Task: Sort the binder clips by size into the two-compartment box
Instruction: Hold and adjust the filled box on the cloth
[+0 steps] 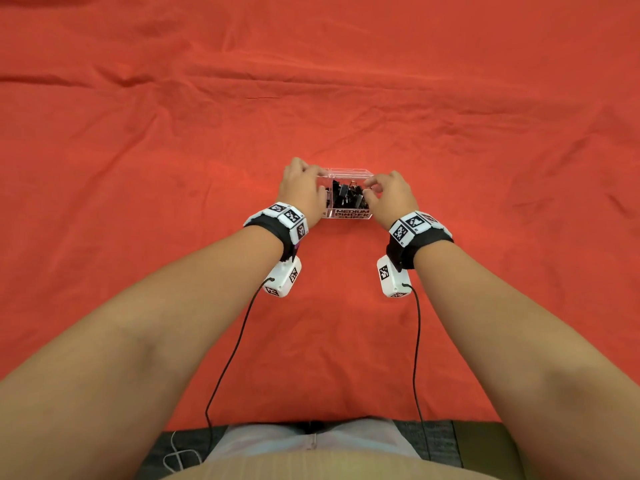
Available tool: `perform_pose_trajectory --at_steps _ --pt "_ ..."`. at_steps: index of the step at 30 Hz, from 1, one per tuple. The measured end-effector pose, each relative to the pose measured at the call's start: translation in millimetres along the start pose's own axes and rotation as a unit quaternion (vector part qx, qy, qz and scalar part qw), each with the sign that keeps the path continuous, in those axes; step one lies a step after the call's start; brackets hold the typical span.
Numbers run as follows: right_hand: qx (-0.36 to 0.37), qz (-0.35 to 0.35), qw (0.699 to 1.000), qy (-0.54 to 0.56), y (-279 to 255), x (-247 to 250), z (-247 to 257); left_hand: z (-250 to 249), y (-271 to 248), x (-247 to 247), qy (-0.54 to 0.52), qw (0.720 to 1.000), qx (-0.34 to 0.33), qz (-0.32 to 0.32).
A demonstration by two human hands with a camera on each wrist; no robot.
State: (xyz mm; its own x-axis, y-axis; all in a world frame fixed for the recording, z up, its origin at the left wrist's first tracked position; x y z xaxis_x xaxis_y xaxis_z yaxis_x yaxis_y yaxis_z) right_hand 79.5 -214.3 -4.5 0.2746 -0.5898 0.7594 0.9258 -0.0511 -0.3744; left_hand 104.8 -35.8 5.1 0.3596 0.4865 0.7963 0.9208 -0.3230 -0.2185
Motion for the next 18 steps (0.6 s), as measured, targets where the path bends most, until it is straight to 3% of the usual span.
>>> perform_pose_trajectory --at_steps 3,6,15,18 --pt "0.004 -0.002 1.000 -0.011 0.8 -1.3 -0.3 20.8 3.8 11.5 -0.081 0.990 0.110 -0.044" --pt "0.002 -0.004 1.000 -0.026 1.6 -5.1 1.8 36.4 7.6 17.0 -0.148 0.971 0.185 -0.033" --pt "0.015 0.000 0.997 0.078 0.7 -5.0 -3.8 42.3 18.9 10.8 -0.224 0.958 0.175 0.045" --pt "-0.043 -0.010 0.982 0.183 9.6 6.4 -5.7 41.9 25.6 14.6 -0.285 0.937 0.195 0.059"
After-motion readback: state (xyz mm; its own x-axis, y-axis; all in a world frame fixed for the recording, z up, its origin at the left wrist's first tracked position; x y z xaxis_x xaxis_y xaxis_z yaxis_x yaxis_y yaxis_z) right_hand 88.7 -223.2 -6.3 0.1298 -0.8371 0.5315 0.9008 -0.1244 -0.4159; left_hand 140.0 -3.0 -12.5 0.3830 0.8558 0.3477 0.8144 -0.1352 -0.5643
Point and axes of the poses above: each hand's wrist, its own y-axis towards the middle knuckle, its own x-axis out of the back of the hand, z = x × y, the point moved 2 cm from there along y, towards the middle knuckle, and after that the axes turned 14 degrees about z, right-handed, at the moved point
